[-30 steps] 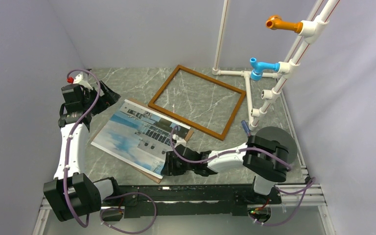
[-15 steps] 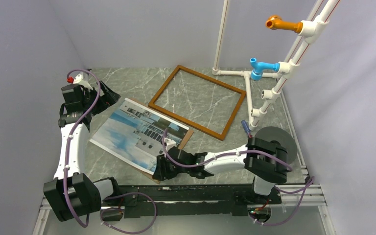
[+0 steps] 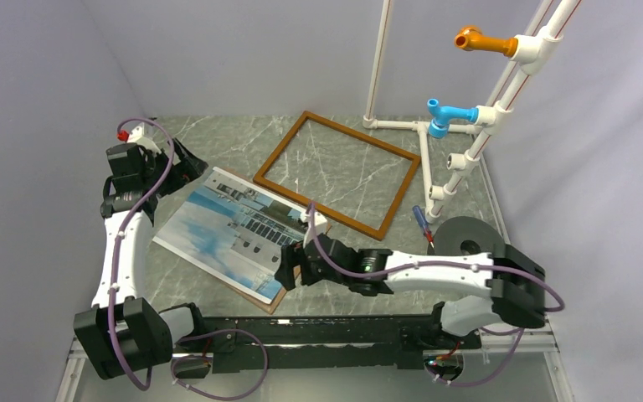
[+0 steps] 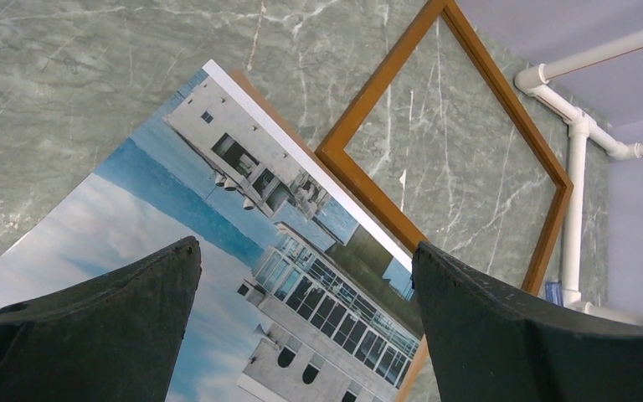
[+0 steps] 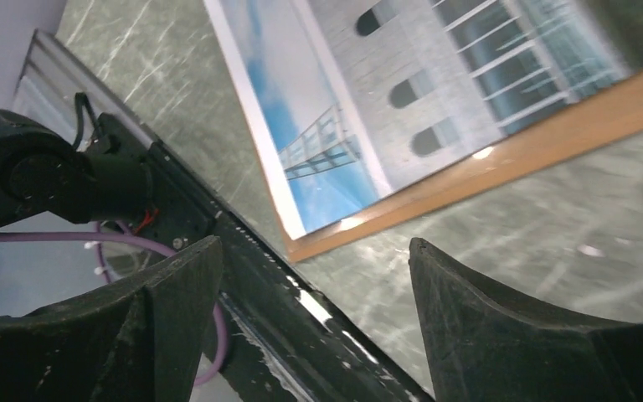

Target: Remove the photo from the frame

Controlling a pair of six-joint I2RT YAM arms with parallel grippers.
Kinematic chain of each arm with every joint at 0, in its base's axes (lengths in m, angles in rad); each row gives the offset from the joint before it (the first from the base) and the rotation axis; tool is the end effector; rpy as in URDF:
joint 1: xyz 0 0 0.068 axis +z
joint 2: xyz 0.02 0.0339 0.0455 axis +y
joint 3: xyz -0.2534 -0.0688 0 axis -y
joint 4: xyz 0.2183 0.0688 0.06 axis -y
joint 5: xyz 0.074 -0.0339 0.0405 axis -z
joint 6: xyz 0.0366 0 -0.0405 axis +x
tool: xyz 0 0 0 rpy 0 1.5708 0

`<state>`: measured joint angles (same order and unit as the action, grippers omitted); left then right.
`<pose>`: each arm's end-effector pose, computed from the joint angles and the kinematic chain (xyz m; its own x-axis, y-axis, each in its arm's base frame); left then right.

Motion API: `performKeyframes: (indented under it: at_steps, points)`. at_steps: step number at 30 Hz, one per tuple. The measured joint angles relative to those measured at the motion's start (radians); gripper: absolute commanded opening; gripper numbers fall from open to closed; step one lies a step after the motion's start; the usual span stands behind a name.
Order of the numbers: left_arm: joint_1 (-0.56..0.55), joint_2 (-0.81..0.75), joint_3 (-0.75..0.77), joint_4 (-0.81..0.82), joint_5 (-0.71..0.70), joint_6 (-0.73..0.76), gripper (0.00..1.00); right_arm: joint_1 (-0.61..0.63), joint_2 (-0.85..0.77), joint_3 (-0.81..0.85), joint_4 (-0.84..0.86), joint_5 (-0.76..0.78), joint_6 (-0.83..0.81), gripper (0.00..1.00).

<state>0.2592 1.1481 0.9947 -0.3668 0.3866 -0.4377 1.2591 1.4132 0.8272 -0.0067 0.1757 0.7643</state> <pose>0.2303 0.0468 0.3169 -0.4686 -0.5304 -0.7065 -0.1322 0.8328 -0.5375 0.0940 0.2708 0.2316 -0.7414 -0.0794 -0.6663 -0.5259 0.6855 0.5035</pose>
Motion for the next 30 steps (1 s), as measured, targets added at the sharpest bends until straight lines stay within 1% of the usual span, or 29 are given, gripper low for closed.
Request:
performKeyframes:
  at_steps: [1, 4, 6, 10, 15, 18, 21, 25, 27, 30]
  points:
    - [-0.002, -0.002, 0.0, 0.002, 0.002, 0.0, 0.99, 0.0, -0.026, 0.0, -0.029, 0.021, -0.008, 0.9]
    - [-0.017, -0.021, 0.0, 0.004, 0.006, 0.008, 1.0, 0.001, -0.143, 0.001, -0.144, 0.122, -0.034, 0.94]
    - [-0.039, -0.04, 0.0, 0.008, 0.009, 0.012, 0.99, 0.001, -0.246, 0.007, -0.228, 0.193, -0.048, 0.99]
    - [-0.111, -0.097, -0.004, 0.024, 0.008, 0.039, 1.0, 0.001, -0.461, 0.038, -0.356, 0.319, -0.07, 1.0]
    - [-0.285, -0.23, -0.046, 0.078, 0.0, 0.085, 0.99, 0.001, -0.7, 0.061, -0.464, 0.436, -0.094, 1.0]
    - [-0.351, -0.331, -0.099, 0.107, 0.025, 0.088, 0.99, 0.001, -0.819, 0.063, -0.526, 0.483, -0.107, 1.0]
    - [-0.364, -0.453, -0.143, 0.09, 0.055, 0.069, 0.99, 0.001, -0.909, 0.076, -0.581, 0.523, -0.108, 1.0]
    - [-0.365, -0.635, -0.147, 0.022, 0.069, 0.024, 0.99, 0.001, -1.014, 0.1, -0.633, 0.562, -0.111, 1.0]
    - [-0.365, -0.731, -0.114, -0.036, 0.067, 0.003, 0.99, 0.001, -1.068, 0.108, -0.643, 0.579, -0.116, 1.0]
    - [-0.365, -0.79, -0.025, -0.099, 0.048, -0.003, 1.0, 0.001, -1.135, 0.121, -0.644, 0.593, -0.129, 1.0]
